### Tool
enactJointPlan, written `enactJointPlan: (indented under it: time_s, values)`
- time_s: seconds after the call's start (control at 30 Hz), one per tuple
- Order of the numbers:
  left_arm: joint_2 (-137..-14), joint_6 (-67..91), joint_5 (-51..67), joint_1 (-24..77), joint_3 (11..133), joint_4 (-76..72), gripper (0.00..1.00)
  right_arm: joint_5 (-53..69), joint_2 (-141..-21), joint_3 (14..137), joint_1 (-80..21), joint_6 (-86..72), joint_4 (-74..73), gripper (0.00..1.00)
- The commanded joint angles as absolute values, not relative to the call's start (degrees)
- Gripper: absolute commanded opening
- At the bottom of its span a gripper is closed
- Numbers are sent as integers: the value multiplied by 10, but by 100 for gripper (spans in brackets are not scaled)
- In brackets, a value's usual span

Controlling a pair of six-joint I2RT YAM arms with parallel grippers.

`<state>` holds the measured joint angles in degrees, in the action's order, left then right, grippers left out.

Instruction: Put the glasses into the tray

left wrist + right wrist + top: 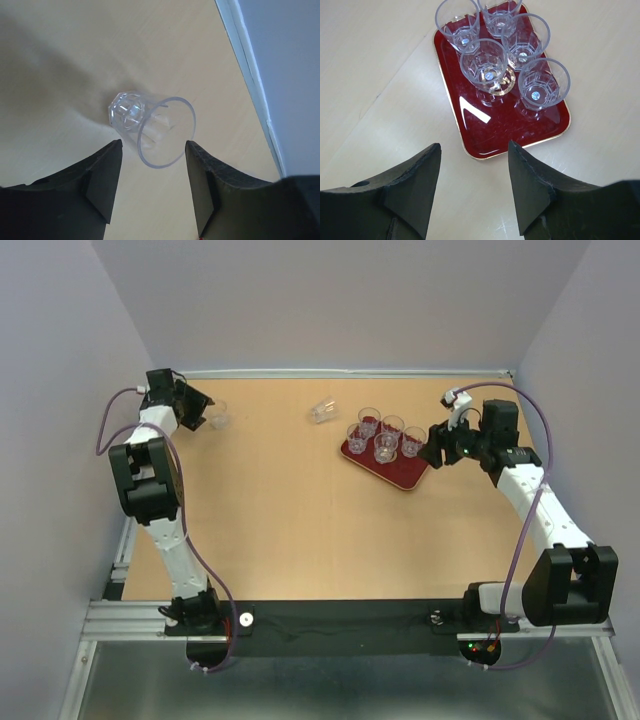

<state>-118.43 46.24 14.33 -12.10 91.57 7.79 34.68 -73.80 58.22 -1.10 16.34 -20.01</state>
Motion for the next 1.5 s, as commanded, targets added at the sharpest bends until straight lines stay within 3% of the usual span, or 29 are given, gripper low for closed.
enactJointPlan:
  time_s: [0.0, 0.3, 0.5, 0.53, 0.73, 1.03, 1.23, 1.47]
  values:
    - [-1194, 462, 126, -121, 952, 113, 63, 344, -727, 573, -9, 170, -175, 62]
    - [-1231, 450, 116, -112, 984, 136, 45, 338, -723, 573, -8, 172, -174, 62]
    - [-1232, 431, 104, -104, 993, 138, 25, 335, -722, 572, -9, 173, -173, 62]
    - [-1231, 429, 104, -104, 993, 139, 18, 335, -722, 572, -9, 174, -174, 62]
    - [-1193, 394, 111, -98, 970, 130, 0, 335, -720, 571, -9, 175, -174, 62]
    - [-1021, 347, 153, -16, 786, 39, 0, 327, -722, 570, -8, 180, -173, 62]
    - [-928, 295, 171, 114, 672, -4, 0, 298, -720, 569, -7, 189, -171, 62]
    - [-882, 250, 147, 267, 620, -25, 0, 243, -715, 566, -3, 180, -156, 62]
